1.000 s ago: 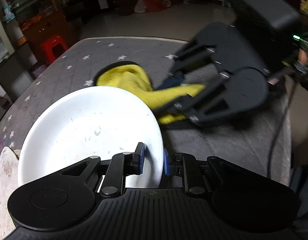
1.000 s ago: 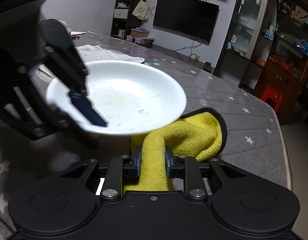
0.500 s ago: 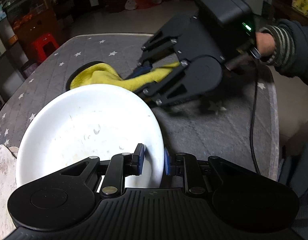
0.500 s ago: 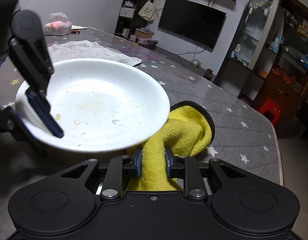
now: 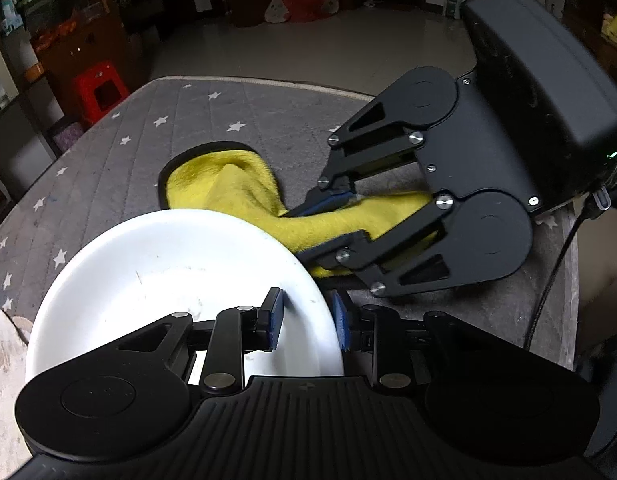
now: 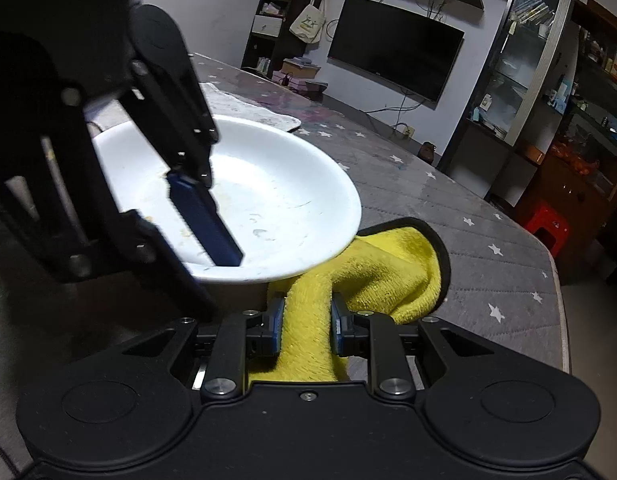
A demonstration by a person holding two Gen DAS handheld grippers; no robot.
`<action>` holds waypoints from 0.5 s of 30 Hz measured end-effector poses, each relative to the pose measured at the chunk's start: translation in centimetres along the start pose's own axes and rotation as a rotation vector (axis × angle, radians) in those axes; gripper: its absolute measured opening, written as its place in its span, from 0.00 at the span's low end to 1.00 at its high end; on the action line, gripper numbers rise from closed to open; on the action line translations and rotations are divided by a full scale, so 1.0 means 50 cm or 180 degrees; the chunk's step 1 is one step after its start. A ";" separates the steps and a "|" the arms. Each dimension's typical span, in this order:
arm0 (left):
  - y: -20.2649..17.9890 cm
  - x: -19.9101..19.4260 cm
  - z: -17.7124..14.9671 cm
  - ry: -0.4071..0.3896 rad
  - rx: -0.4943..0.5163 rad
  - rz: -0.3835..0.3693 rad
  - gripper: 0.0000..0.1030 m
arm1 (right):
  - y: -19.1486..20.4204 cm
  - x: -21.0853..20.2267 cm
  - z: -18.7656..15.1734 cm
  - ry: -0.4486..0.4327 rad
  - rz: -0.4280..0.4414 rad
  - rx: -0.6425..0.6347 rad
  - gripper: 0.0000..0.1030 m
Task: Clean bowl
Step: 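Wipe the bowl interior with the cloth in the right gripper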
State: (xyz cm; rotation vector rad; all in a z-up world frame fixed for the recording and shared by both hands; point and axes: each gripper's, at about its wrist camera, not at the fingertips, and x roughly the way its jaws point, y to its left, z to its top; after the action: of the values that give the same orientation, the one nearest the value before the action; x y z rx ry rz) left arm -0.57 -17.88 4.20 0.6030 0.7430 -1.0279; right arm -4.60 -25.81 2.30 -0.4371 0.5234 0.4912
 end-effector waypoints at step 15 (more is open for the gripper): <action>-0.035 -0.027 -0.039 -0.0034 0.0255 -0.0270 0.21 | 0.050 -0.075 -0.025 0.0024 0.0122 -0.0143 0.24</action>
State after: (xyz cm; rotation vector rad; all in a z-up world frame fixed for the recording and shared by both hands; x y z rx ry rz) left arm -3.11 -16.40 3.91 0.6389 0.7257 -1.1425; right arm -9.25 -25.67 2.79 -0.4728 0.5297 0.5392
